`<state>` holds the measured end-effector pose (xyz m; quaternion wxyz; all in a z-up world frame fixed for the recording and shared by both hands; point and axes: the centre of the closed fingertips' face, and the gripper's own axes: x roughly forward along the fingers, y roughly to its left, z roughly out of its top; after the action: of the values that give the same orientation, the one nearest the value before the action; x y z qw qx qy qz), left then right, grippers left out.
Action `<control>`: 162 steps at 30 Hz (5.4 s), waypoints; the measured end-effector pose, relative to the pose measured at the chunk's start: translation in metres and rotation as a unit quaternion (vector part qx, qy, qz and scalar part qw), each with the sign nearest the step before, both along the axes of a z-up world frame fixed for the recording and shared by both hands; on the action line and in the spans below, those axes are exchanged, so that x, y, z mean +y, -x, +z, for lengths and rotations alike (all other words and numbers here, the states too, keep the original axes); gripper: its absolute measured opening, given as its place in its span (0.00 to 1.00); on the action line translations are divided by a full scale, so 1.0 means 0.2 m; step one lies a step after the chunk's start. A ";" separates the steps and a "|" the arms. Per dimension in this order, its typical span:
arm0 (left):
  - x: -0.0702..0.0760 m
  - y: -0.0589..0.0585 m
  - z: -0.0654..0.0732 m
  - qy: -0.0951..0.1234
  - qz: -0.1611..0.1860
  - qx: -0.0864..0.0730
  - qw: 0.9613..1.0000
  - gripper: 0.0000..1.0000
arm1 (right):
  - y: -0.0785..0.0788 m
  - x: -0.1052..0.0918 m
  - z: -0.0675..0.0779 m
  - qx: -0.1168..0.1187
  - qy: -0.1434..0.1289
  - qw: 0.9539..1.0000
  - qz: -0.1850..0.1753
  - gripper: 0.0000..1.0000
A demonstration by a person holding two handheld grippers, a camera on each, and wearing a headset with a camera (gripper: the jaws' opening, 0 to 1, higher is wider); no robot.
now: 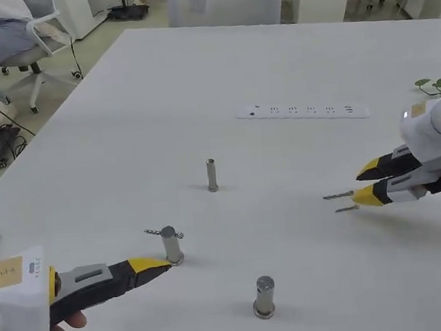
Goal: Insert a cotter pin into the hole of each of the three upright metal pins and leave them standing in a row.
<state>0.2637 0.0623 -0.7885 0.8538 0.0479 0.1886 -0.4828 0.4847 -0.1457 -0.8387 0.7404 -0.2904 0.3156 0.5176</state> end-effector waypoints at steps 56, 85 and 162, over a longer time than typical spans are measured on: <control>0.07 -0.02 0.02 -0.003 0.014 0.000 1.000 0.59 | 0.00 0.05 -0.08 0.034 0.097 0.989 0.106 0.02; -0.04 0.01 0.12 0.003 -0.001 -0.029 1.000 0.58 | 0.30 0.02 0.19 0.015 0.085 0.989 0.122 0.02; -0.50 0.10 0.24 -0.011 -0.139 -0.068 0.988 0.14 | 1.23 0.54 0.41 0.091 0.105 0.945 0.298 0.02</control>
<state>0.2433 -0.0371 -0.7411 0.7888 0.1157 0.1267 -0.5903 0.2385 -0.0373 -0.7566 0.4863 -0.3985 0.3331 0.7027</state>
